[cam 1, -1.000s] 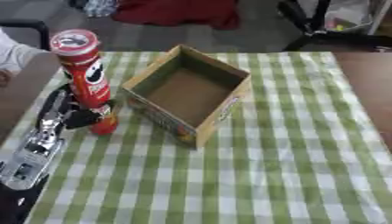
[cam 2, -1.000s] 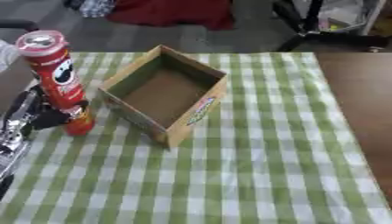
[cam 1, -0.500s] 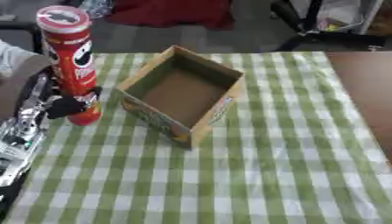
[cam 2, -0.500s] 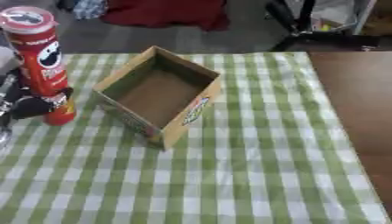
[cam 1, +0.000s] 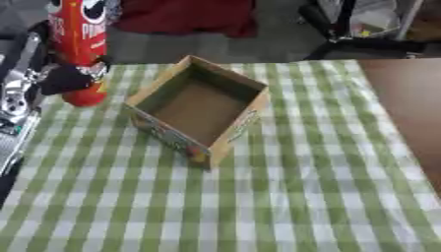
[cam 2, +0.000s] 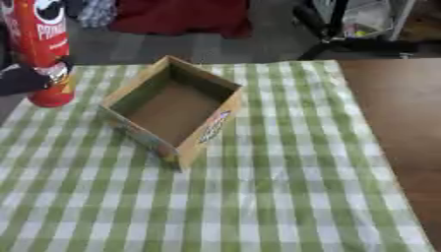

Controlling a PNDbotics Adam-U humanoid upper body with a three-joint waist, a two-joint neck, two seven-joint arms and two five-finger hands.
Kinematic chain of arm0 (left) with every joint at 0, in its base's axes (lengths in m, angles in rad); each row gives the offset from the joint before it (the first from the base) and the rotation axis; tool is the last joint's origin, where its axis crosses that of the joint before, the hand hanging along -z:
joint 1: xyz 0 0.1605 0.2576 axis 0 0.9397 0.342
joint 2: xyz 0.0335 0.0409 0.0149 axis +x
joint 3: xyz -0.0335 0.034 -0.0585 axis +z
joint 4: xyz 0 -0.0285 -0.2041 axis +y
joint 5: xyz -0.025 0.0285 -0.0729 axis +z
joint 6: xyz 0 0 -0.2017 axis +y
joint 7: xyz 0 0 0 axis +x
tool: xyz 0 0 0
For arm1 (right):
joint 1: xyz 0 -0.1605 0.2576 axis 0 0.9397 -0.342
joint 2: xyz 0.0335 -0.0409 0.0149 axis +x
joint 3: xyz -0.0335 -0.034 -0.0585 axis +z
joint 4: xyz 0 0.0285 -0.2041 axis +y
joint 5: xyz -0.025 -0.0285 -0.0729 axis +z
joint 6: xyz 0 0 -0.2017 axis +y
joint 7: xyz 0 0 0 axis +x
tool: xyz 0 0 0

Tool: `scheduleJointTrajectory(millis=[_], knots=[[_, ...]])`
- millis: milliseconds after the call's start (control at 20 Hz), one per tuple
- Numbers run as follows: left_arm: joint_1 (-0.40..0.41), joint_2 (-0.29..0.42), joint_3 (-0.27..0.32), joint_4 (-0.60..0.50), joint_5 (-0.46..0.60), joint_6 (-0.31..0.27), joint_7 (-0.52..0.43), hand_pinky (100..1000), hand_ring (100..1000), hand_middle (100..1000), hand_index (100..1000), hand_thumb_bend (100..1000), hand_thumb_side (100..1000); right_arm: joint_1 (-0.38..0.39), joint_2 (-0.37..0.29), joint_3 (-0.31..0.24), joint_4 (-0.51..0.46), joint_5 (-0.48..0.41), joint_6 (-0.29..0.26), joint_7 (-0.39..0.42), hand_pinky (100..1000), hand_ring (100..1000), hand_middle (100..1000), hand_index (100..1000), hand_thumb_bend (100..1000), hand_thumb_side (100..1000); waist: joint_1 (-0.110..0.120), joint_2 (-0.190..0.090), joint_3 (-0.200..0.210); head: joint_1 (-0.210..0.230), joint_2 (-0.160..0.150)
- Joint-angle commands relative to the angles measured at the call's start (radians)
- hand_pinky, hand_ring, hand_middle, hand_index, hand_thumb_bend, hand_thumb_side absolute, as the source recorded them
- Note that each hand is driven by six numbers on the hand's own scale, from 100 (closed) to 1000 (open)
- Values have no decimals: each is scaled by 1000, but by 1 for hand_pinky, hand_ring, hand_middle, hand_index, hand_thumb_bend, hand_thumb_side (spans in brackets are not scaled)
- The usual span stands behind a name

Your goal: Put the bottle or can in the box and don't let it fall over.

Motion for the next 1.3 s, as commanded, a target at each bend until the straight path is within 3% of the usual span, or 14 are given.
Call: scheduleJointTrajectory(millis=[50, 600, 1300], knots=[[-47, -3, -6, -10, -1, 10, 2, 627, 392, 419, 403, 100, 100, -11, -36, -10, -20, 2, 3, -1, 870, 851, 802, 922, 100, 529, 0, -20, -3, -2, 1], [-141, -107, -35, 95, 14, 0, 32, 628, 361, 371, 357, 100, 100, -21, -32, -5, -20, -1, 7, 3, 872, 851, 802, 923, 100, 529, 0, -18, -12, -3, -2], [-218, -277, -68, 250, 96, -129, 123, 633, 374, 379, 368, 100, 100, -53, -14, 6, -21, -3, 12, 18, 875, 850, 801, 924, 100, 530, -9, 8, -40, 15, -39]])
